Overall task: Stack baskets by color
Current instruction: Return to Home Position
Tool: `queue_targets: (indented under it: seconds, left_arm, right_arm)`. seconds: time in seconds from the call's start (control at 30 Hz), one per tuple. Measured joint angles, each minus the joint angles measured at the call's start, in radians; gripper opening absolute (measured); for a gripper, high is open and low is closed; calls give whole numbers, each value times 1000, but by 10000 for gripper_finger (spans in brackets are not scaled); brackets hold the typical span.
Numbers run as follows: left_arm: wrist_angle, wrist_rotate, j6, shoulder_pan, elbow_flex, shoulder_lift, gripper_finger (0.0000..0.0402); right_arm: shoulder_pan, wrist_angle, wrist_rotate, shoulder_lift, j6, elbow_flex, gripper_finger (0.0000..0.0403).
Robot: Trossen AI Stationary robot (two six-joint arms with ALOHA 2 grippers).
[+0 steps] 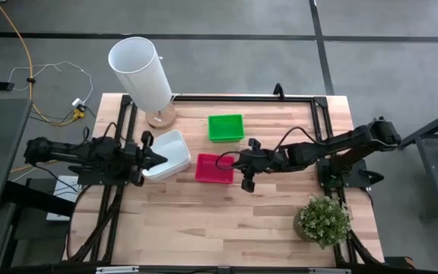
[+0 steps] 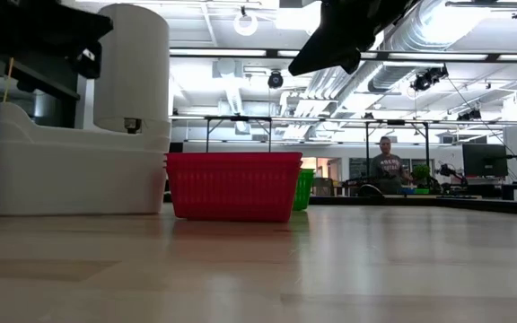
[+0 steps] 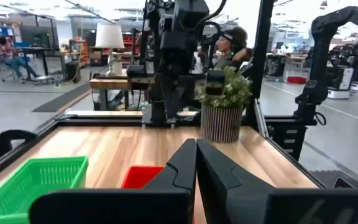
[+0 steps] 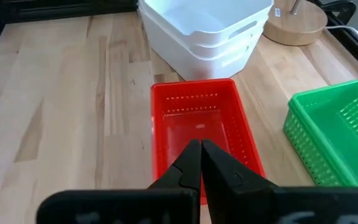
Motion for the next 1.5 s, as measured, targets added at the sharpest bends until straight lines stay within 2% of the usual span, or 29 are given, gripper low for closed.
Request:
queue_targets:
  seconds: [0.27, 0.53, 0.63, 0.73, 0.9, 1.03, 1.13, 1.33, 1.5]
  left_arm:
    - [59, 14, -48, 3, -139, -94, 0]
    - [-53, 4, -67, -26, -138, -230, 0]
    - [-57, -10, -64, -38, -136, -228, 0]
    - [-89, -39, -63, -47, -136, -227, 0]
    - [-85, -45, -63, -55, -136, -228, 0]
    - [-99, -45, -68, -55, -136, -226, 0]
    - [-116, -59, -72, -55, -136, -226, 0]
    - [-115, -65, -97, -55, -136, -226, 0]
    - [-115, -66, -97, -55, -136, -226, 1]
  right_arm:
    - [44, -1, 1, 0, 50, 0, 0]
    - [77, -65, 17, -31, 62, 0, 0]
    - [76, -102, 54, -74, 74, -11, 0]
    - [79, 2, 51, -161, 83, -125, 0]
    - [69, 242, 28, -372, 140, -400, 0]
    - [59, 341, 35, -532, 182, -563, 0]
    - [60, 426, 45, -616, 181, -657, 0]
    - [60, 576, 47, -703, 127, -800, 0]
    - [60, 595, 52, -817, 115, -915, 0]
